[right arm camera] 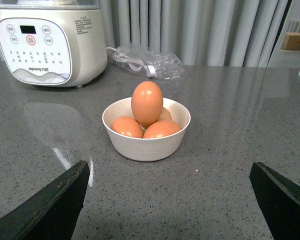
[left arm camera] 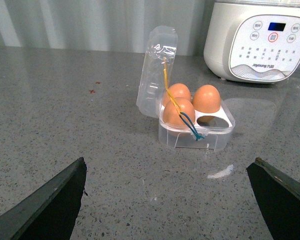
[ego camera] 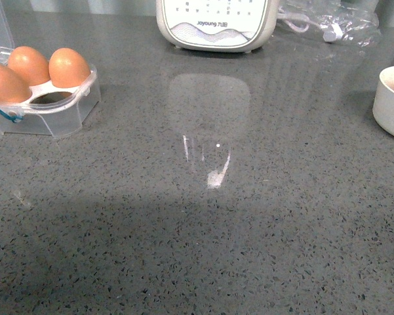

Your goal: Put egg into box

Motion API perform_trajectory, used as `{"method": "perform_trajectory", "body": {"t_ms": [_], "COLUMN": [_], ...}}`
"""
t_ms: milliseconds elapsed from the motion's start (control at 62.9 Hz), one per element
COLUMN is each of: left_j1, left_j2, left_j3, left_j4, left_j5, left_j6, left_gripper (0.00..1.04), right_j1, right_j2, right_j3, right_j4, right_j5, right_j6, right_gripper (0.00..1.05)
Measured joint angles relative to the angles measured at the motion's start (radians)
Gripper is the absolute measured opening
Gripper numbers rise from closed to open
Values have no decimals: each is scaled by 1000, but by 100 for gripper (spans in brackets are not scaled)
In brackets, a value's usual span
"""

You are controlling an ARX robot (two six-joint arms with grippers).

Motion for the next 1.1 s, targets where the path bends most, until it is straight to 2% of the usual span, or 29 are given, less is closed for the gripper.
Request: {"method": "perform_trajectory", "body": {"t_ms": [1097], "left_j1": [0], "left_j2": [0], "left_j3": [0], "left_j4": [0], "left_j5": [0], "left_j6": [0], "left_gripper": [98], "right_j1": [0], "right_j2": [0], "right_j3": [0], "right_j4": [0], "right_j5": [0], "right_j6": [0], "right_gripper": [98]}}
